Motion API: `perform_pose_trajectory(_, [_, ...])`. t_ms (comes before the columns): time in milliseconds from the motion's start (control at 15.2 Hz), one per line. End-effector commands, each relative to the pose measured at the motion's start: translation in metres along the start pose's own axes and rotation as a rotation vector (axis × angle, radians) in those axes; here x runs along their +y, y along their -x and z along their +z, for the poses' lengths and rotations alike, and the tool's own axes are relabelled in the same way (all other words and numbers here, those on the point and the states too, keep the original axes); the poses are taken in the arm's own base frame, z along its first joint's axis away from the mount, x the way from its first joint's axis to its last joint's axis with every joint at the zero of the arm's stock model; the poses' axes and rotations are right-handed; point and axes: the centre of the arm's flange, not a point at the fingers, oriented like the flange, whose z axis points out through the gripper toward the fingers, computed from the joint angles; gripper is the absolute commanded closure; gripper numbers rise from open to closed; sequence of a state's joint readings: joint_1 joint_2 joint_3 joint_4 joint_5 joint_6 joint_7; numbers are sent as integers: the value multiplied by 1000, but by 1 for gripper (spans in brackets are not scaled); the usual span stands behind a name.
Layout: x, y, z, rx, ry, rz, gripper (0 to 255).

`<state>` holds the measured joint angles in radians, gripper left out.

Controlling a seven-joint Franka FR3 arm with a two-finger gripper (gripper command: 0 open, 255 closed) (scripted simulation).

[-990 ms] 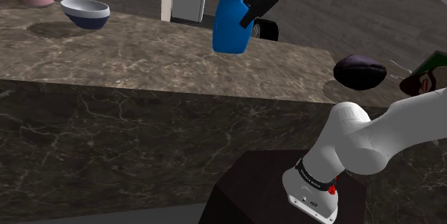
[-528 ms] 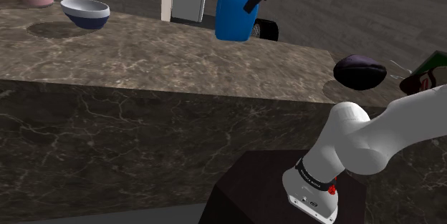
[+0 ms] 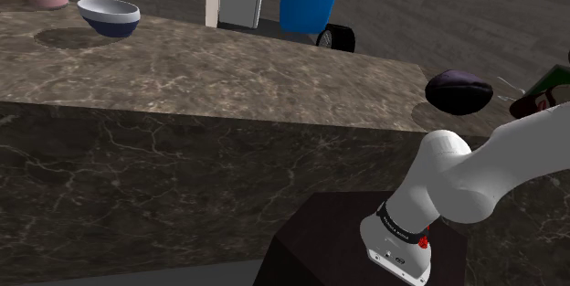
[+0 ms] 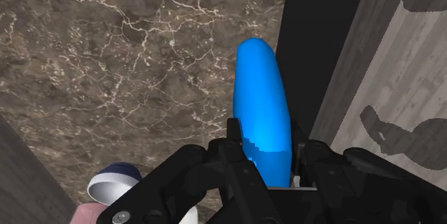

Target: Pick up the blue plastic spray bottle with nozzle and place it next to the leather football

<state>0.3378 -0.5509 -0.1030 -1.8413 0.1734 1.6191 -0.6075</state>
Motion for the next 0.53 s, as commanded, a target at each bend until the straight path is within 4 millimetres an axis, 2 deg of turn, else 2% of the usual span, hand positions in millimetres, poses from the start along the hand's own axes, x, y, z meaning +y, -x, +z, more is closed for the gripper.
perform_pose_trajectory(0, [-1, -4, -10, 0, 0, 0, 255])
perform_pose_trajectory(462, [-1, -18, -44, 0, 0, 0, 255])
